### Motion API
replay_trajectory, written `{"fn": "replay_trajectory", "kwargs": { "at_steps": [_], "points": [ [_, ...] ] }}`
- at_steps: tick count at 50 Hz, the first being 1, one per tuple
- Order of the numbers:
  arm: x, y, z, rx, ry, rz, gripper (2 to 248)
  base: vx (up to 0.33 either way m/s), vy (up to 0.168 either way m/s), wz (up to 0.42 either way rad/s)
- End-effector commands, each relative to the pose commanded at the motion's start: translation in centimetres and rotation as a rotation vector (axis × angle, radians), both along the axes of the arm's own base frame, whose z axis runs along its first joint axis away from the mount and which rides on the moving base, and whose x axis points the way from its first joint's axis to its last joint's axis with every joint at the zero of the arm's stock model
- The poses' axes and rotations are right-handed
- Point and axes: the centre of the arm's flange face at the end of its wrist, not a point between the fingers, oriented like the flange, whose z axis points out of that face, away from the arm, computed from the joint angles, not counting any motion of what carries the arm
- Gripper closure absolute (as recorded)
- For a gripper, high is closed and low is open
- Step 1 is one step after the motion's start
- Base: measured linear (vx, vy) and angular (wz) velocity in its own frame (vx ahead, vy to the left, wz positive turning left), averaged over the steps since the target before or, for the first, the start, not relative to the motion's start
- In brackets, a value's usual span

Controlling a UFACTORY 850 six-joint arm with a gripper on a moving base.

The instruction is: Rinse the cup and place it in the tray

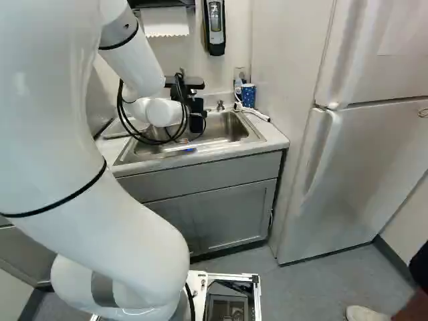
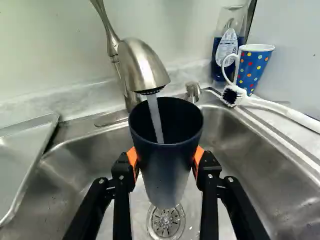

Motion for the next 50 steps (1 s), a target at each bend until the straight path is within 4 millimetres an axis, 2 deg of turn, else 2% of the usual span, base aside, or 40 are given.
{"fn": "replay_trajectory", "kwargs": {
  "at_steps": [50],
  "points": [
    [0.00,0.00,0.00,0.000,0.000,0.000,127,0.000,0.000,0.000]
  ]
}}
